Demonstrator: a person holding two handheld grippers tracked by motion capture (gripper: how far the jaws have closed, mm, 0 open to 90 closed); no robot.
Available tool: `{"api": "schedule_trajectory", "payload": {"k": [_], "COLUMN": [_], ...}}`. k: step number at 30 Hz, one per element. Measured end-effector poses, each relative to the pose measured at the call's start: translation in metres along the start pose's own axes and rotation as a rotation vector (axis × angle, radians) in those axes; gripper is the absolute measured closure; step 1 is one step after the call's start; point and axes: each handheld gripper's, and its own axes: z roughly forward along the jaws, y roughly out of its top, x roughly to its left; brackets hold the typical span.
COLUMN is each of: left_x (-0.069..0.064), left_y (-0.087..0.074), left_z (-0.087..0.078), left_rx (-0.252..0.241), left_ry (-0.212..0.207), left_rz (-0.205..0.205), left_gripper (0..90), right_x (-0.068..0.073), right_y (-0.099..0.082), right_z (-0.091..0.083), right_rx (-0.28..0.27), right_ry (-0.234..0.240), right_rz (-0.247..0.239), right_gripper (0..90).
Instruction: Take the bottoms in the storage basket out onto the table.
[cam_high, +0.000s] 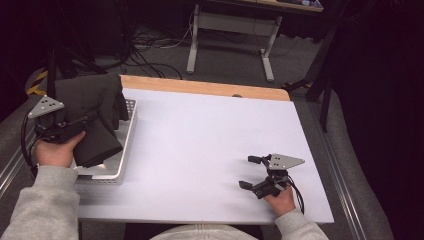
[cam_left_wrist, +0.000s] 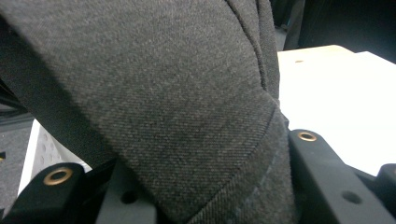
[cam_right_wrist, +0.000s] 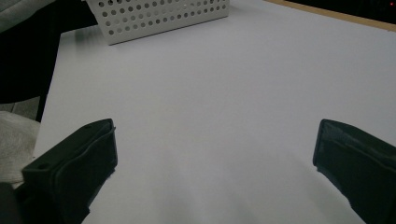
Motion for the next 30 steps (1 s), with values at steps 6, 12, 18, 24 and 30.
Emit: {"api": "schedule_trajectory", "payload": {"k": [6, 12, 18, 24, 30], "left_x": [-0.005, -0.009, -0.016, -0.024, -0.034], "left_y": [0.006, 0.013, 0.019, 0.025, 0.031], "left_z": [-0.007, -0.013, -0.019, -0.024, -0.028], "left_rx": [-0.019, -0.044, -0.066, -0.092, -0.109], "left_ry": [-0.005, -0.016, -0.027, -0.048, -0.071], "left_rz": [0.014, 0.026, 0.04, 0.063, 0.084], "left_gripper": [63.0, 63.0, 63.0, 63.0, 62.9], "right_x": [0.0, 0.0, 0.0, 0.0, 0.0], "right_y": [0.0, 0.0, 0.0, 0.0, 0.0], "right_z": [0.0, 0.0, 0.0, 0.0, 0.0], "right_rx": [0.0, 0.0, 0.0, -0.001, -0.001], "right_ry": [0.0, 0.0, -0.002, -0.002, -0.002], "right_rz": [-0.001, 0.001, 0.002, 0.002, 0.002], "right_gripper": [0.5, 0.5, 0.5, 0.5, 0.6]}}
